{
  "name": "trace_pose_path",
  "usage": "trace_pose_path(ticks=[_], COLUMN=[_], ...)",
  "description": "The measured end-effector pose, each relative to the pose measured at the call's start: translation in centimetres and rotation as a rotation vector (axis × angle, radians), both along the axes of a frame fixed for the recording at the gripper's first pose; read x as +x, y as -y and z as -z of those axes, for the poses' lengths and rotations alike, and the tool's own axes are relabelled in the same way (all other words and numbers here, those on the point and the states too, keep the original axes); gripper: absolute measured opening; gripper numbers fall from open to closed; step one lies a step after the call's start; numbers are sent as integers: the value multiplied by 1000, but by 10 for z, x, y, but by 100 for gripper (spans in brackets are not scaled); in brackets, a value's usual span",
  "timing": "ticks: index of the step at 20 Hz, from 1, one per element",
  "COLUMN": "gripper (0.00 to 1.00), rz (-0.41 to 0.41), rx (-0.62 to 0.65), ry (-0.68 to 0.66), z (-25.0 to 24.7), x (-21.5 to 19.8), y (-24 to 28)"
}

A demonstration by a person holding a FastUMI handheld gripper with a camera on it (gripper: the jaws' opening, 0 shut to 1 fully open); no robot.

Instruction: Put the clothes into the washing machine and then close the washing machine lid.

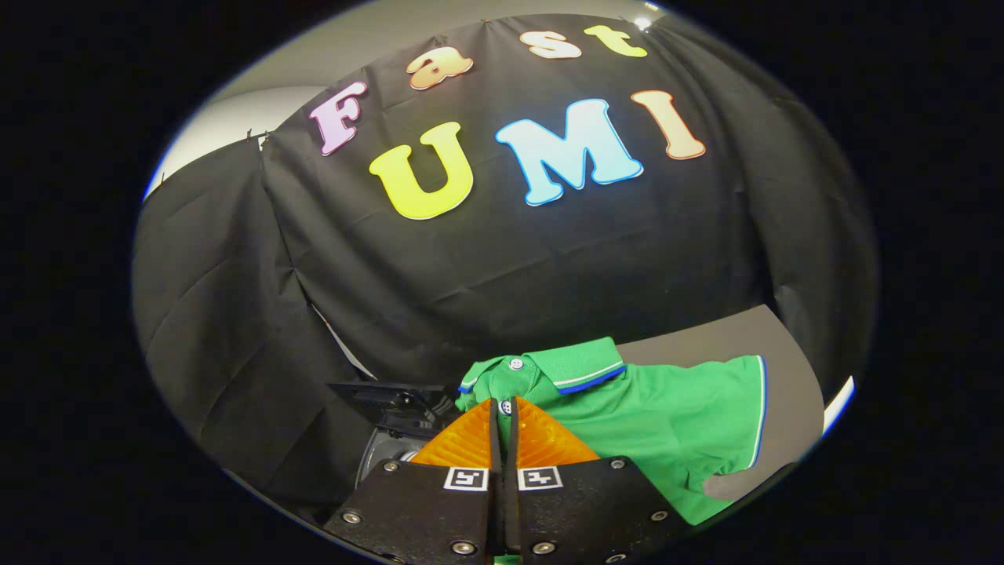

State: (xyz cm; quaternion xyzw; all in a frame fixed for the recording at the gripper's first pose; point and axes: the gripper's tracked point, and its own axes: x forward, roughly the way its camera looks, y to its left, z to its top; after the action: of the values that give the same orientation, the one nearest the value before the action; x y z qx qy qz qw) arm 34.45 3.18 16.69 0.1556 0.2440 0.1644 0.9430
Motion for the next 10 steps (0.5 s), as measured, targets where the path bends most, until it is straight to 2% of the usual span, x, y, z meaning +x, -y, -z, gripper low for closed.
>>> trace_pose_path(ticks=[10], gripper=[0], rz=[-101], rx=[23], ry=[29], z=[-17], x=[-15], y=[-85])
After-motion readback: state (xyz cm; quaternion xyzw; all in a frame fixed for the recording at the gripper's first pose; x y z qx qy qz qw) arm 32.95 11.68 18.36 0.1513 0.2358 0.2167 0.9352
